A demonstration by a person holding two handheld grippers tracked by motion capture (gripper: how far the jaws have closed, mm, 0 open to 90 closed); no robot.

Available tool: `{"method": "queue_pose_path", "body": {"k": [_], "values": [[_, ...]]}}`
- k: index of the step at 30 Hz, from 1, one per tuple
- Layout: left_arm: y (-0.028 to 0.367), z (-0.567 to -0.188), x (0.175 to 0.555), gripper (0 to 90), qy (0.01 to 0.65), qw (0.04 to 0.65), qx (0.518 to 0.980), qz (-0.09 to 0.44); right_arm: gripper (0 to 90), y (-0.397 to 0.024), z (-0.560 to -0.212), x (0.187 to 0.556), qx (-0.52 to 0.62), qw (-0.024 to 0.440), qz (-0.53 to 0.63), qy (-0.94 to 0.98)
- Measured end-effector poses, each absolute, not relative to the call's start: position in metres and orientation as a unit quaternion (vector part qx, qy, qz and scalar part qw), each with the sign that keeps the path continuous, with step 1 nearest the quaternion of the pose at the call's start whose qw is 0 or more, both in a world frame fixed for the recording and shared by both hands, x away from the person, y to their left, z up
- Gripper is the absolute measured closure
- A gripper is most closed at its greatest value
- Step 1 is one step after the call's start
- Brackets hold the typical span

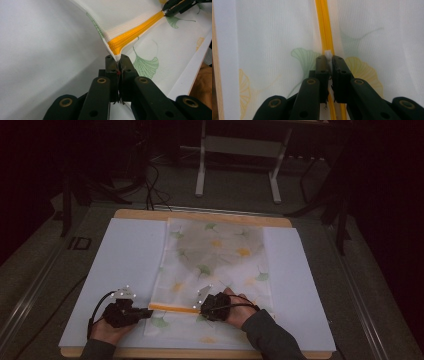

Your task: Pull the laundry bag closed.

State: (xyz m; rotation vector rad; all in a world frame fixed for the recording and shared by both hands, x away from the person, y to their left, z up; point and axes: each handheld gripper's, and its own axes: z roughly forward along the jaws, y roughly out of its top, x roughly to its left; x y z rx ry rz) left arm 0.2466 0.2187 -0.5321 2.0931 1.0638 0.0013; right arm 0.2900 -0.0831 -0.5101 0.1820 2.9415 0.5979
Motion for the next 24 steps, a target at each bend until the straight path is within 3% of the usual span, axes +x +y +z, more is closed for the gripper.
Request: {"method": "queue_pose_path", "body": {"k": [24], "values": [[0.219, -0.532, 0.247, 87.8, 0.418, 0.387, 0.822, 0.001, 84.3, -0.095, -0.508, 0.29, 0.06, 0.068, 0.181, 0.979]]}}
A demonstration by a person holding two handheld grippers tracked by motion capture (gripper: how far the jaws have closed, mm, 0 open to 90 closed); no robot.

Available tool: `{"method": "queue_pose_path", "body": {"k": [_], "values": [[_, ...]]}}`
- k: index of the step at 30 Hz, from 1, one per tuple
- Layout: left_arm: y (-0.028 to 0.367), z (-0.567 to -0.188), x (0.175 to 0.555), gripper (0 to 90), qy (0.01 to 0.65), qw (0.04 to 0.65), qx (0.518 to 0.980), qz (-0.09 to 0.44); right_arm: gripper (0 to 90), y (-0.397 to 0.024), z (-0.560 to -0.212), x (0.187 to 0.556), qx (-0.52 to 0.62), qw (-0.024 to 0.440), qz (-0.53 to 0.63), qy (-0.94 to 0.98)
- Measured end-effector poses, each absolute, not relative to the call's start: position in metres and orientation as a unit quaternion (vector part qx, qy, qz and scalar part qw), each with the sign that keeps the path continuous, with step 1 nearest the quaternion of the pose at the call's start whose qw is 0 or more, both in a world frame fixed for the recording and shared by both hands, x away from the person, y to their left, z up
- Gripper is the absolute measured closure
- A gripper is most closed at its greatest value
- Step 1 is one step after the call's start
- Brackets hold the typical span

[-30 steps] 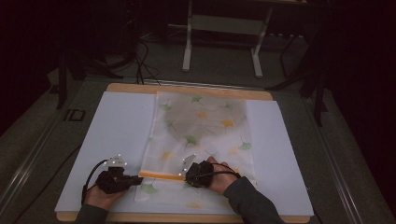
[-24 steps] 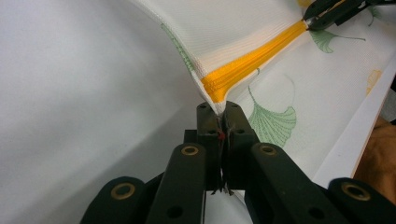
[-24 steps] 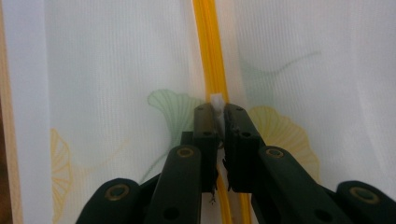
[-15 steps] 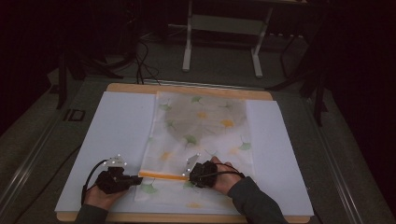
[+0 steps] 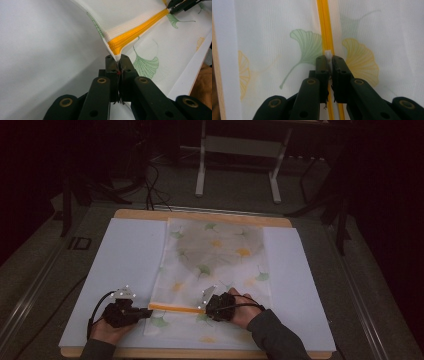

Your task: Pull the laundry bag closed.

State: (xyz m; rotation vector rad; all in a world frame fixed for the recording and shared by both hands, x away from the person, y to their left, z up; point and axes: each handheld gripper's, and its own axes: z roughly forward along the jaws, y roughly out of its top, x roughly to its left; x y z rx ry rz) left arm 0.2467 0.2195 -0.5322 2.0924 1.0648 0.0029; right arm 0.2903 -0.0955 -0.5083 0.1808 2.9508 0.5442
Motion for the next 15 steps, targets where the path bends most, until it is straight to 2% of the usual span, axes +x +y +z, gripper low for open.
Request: {"method": "queue_pose_path", "body": {"k": [15], "values": [[0.2196, -0.5322, 0.2465, 87.9, 0.42, 0.386, 0.822, 0.002, 84.3, -0.1031, -0.5069, 0.2902, 0.063, 0.068, 0.175, 0.98]]}}
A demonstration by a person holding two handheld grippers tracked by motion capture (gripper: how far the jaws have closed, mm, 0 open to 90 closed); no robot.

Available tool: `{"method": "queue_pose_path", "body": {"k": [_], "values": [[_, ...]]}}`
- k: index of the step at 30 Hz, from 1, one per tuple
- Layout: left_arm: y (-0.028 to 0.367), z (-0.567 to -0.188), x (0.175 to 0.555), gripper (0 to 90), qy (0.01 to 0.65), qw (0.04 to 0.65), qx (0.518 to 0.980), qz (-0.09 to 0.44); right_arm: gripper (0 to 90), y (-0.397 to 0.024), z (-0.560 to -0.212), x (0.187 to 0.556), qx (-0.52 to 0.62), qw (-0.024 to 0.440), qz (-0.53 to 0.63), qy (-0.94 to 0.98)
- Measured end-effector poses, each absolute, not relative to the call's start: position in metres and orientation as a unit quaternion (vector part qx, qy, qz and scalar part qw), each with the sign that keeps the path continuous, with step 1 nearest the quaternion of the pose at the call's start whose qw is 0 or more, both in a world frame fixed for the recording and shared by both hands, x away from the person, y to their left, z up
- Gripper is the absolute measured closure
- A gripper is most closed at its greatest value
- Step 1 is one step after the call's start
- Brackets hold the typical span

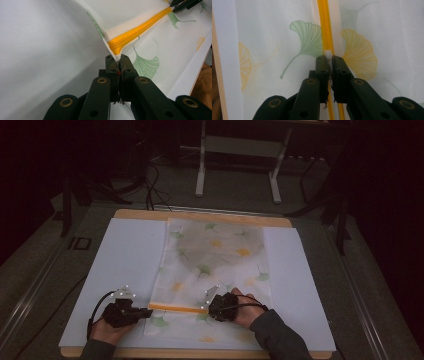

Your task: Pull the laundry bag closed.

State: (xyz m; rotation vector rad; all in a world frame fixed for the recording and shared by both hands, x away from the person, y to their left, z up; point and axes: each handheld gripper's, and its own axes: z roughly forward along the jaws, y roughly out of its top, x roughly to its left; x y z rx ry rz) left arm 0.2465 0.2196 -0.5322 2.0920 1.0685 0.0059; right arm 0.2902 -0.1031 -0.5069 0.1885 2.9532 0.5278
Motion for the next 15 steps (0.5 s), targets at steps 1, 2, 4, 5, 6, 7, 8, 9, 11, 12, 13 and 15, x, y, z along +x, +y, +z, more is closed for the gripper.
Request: {"method": "queue_pose_path", "body": {"k": [1, 2, 4, 5, 6, 7, 8, 9, 11, 12, 13, 15], "values": [[0.2194, -0.5323, 0.2464, 88.0, 0.421, 0.385, 0.821, 0.002, 84.3, -0.1039, -0.5069, 0.2904, 0.062, 0.067, 0.176, 0.98], [0.2194, -0.5324, 0.2465, 88.0, 0.42, 0.386, 0.821, 0.002, 84.3, -0.1044, -0.5069, 0.2906, 0.062, 0.065, 0.176, 0.98], [0.2194, -0.5324, 0.2464, 88.0, 0.421, 0.386, 0.821, 0.002, 84.3, -0.1052, -0.5071, 0.2905, 0.064, 0.066, 0.176, 0.98], [0.2195, -0.5323, 0.2464, 88.0, 0.42, 0.386, 0.821, 0.002, 84.3, -0.1056, -0.5073, 0.2906, 0.063, 0.067, 0.175, 0.98], [0.2195, -0.5323, 0.2464, 88.0, 0.42, 0.386, 0.821, 0.002, 84.3, -0.1059, -0.5073, 0.2906, 0.064, 0.066, 0.176, 0.98], [0.2196, -0.5323, 0.2465, 87.9, 0.42, 0.386, 0.821, 0.002, 84.3, -0.1062, -0.5073, 0.2904, 0.063, 0.067, 0.173, 0.981], [0.2198, -0.5322, 0.2464, 88.0, 0.42, 0.385, 0.821, 0.002, 84.3, -0.1068, -0.5069, 0.2903, 0.063, 0.067, 0.171, 0.981], [0.2199, -0.5322, 0.2464, 88.0, 0.42, 0.385, 0.822, 0.002, 84.3, -0.1078, -0.5064, 0.2904, 0.063, 0.068, 0.17, 0.981], [0.2201, -0.5322, 0.2463, 88.0, 0.42, 0.386, 0.821, 0.002, 84.3, -0.1094, -0.5063, 0.2905, 0.064, 0.068, 0.169, 0.981], [0.2201, -0.5322, 0.2463, 88.0, 0.42, 0.385, 0.821, 0.003, 84.3, -0.1101, -0.5061, 0.2905, 0.065, 0.069, 0.168, 0.981], [0.2201, -0.5322, 0.2464, 88.0, 0.42, 0.385, 0.822, 0.002, 84.3, -0.1111, -0.506, 0.2906, 0.066, 0.068, 0.167, 0.981], [0.2201, -0.5323, 0.2464, 87.9, 0.42, 0.385, 0.822, 0.003, 84.3, -0.1121, -0.506, 0.2908, 0.066, 0.068, 0.167, 0.981]]}}
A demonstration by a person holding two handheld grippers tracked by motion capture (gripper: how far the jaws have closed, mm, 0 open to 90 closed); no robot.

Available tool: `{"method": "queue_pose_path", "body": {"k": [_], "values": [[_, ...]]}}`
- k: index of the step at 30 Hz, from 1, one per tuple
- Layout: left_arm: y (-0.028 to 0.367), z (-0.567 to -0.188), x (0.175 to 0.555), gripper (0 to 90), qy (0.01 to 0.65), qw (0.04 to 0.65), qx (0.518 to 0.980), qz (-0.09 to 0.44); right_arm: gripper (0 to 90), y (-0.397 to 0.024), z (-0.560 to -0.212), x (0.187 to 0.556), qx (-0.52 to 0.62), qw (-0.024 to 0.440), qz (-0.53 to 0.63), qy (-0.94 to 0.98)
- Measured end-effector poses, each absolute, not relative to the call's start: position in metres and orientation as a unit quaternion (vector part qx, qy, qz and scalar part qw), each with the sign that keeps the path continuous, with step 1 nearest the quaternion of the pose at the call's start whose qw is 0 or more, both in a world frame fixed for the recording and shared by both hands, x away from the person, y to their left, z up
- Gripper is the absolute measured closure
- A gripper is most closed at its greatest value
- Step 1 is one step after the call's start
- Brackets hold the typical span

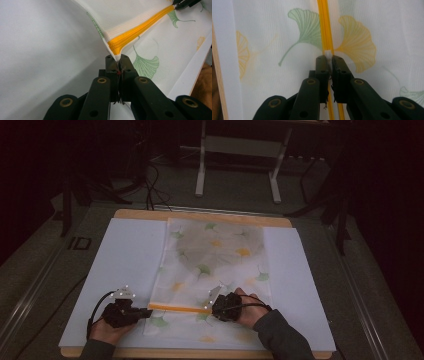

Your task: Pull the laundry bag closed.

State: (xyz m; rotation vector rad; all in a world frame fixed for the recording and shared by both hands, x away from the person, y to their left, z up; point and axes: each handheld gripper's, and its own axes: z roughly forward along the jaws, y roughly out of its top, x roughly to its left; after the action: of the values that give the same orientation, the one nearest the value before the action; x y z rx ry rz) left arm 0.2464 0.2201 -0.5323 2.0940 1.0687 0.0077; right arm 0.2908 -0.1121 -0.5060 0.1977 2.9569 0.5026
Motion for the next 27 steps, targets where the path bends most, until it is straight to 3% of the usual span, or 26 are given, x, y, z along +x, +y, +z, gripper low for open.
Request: {"method": "queue_pose_path", "body": {"k": [27], "values": [[0.221, -0.533, 0.246, 87.9, 0.419, 0.385, 0.823, 0.002, 84.3, -0.129, -0.505, 0.291, 0.072, 0.071, 0.148, 0.984]]}}
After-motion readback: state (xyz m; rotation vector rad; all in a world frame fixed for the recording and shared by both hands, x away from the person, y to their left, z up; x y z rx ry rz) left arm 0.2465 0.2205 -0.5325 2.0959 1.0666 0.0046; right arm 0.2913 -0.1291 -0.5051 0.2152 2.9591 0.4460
